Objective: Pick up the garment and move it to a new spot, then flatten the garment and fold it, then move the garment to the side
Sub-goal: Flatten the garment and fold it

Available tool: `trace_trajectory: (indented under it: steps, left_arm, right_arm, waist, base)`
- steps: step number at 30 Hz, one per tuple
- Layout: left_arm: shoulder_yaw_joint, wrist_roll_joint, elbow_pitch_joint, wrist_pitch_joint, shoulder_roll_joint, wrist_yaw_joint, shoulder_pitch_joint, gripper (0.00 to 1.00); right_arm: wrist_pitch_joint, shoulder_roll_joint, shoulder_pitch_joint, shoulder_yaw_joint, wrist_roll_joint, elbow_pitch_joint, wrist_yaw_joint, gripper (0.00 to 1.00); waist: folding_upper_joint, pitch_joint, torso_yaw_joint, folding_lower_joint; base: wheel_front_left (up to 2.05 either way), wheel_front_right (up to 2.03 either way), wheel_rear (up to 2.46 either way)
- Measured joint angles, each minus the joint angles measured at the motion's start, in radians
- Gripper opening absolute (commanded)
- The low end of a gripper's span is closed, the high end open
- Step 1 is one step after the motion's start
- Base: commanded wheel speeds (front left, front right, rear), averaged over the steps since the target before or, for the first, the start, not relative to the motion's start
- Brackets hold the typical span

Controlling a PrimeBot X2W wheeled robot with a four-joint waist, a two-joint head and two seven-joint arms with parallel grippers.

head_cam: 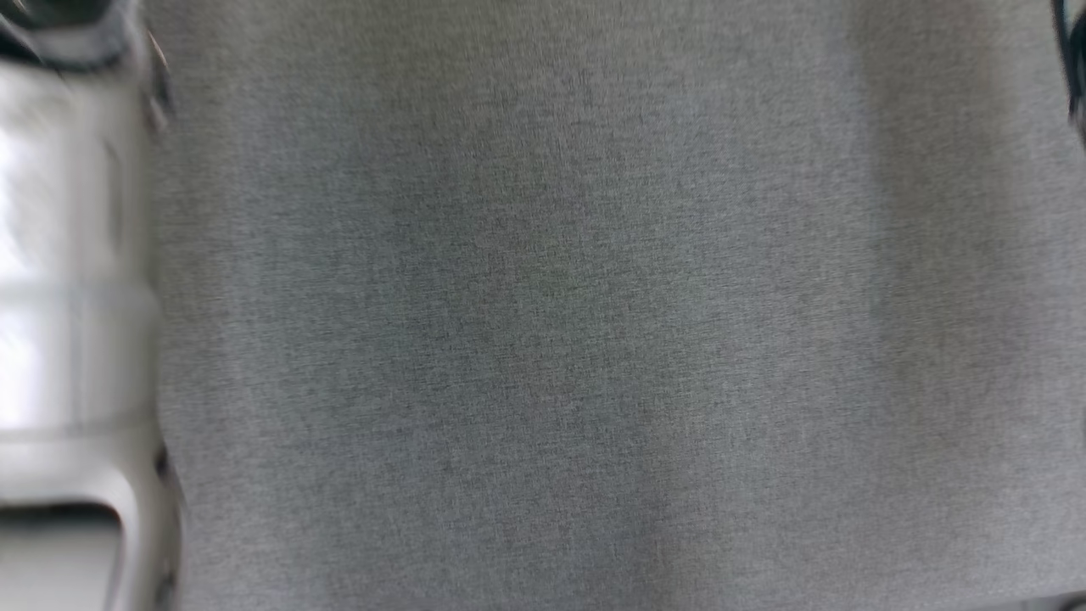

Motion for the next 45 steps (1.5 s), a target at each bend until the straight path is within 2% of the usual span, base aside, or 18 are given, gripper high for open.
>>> trace_trajectory:
  steps: [5, 8, 10, 15, 18, 20, 25, 31, 37, 45]
  left_arm:
    - [-0.063, -0.118, -0.051, 0.072, 0.010, -0.001, 0.208, 0.00]
    - [-0.072, -0.163, -0.076, 0.101, 0.016, -0.001, 0.298, 0.00]
    - [-0.087, -0.202, -0.110, 0.140, 0.021, -0.001, 0.456, 0.00]
    - [-0.145, -0.231, -0.148, 0.215, 0.027, 0.006, 0.727, 0.00]
    - [-0.154, -0.239, -0.167, 0.225, 0.032, 0.019, 0.850, 0.00]
    - [-0.162, -0.238, -0.176, 0.226, 0.036, 0.032, 0.920, 0.00]
    - [-0.180, -0.229, -0.184, 0.219, 0.040, 0.050, 1.043, 0.00]
    - [-0.190, -0.211, -0.173, 0.206, 0.058, 0.072, 1.140, 0.00]
    - [-0.218, -0.181, -0.166, 0.222, 0.090, 0.095, 1.236, 0.00]
    - [-0.251, -0.164, -0.182, 0.274, 0.128, 0.130, 1.319, 0.00]
  right_arm:
    - [0.143, -0.121, 0.211, 0.105, 0.052, -0.123, 0.000, 0.00]
    - [0.220, -0.164, 0.308, 0.108, 0.071, -0.162, 0.000, 0.00]
    - [0.344, -0.222, 0.472, 0.094, 0.073, -0.221, 0.000, 0.00]
    - [0.578, -0.263, 0.776, 0.055, 0.034, -0.341, 0.000, 0.00]
    - [0.694, -0.264, 0.938, -0.013, -0.034, -0.417, 0.000, 0.00]
    - [0.760, -0.244, 1.035, -0.067, -0.092, -0.467, 0.000, 0.00]
    - [0.904, -0.110, 1.237, -0.163, -0.166, -0.597, 0.000, 0.00]
    - [1.040, 0.005, 1.394, -0.226, -0.231, -0.713, 0.000, 0.00]
    - [1.144, 0.055, 1.494, -0.263, -0.289, -0.774, 0.000, 0.00]
    - [1.216, 0.086, 1.581, -0.292, -0.344, -0.795, 0.000, 0.00]
  waist:
    - [0.0000, -0.062, 0.011, 0.0001]
    - [-0.0001, -0.099, 0.015, 0.0000]
    - [-0.0003, -0.164, 0.023, -0.0002]
    - [-0.0003, -0.278, 0.036, -0.0002]
    - [-0.0004, -0.346, 0.044, -0.0004]
    - [-0.0004, -0.388, 0.048, -0.0004]
    - [-0.0004, -0.484, 0.059, -0.0003]
    - [-0.0004, -0.571, 0.069, -0.0002]
    - [-0.0003, -0.630, 0.075, -0.0001]
    - [-0.0001, -0.662, 0.075, 0.0001]
  base:
    - [0.00, 0.00, 0.00]
    - [0.00, 0.00, 0.00]
    - [0.00, 0.00, 0.00]
    - [0.00, 0.00, 0.00]
    - [0.00, 0.00, 0.00]
    - [0.00, 0.00, 0.00]
    - [0.00, 0.00, 0.00]
    - [0.00, 0.00, 0.00]
    - [0.00, 0.00, 0.00]
    - [0.00, 0.00, 0.00]
